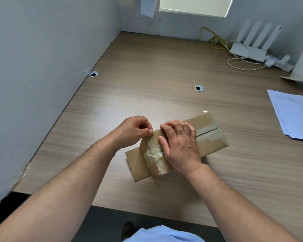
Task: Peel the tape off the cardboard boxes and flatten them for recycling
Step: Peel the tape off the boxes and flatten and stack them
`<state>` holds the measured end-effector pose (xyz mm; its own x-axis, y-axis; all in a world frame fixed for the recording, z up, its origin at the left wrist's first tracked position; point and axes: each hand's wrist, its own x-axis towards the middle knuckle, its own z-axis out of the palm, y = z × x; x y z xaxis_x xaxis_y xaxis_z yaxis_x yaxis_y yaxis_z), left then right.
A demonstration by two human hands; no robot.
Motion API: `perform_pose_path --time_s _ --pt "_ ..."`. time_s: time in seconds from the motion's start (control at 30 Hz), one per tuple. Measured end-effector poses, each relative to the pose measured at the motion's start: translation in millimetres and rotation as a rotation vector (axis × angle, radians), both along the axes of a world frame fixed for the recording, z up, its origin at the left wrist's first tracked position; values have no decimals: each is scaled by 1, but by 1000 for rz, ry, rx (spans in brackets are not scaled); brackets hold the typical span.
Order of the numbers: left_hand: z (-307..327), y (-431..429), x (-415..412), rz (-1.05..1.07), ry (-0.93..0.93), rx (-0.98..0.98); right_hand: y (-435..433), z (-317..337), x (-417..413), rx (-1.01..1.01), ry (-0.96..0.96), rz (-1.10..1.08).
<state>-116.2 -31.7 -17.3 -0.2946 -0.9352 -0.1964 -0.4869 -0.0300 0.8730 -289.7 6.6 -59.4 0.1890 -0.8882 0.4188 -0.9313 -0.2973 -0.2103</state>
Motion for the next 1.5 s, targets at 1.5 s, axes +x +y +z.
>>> perform_pose_path --time_s 1.5 --pt "-29 58 8 270 107 -160 -32 11 11 126 -137 80"
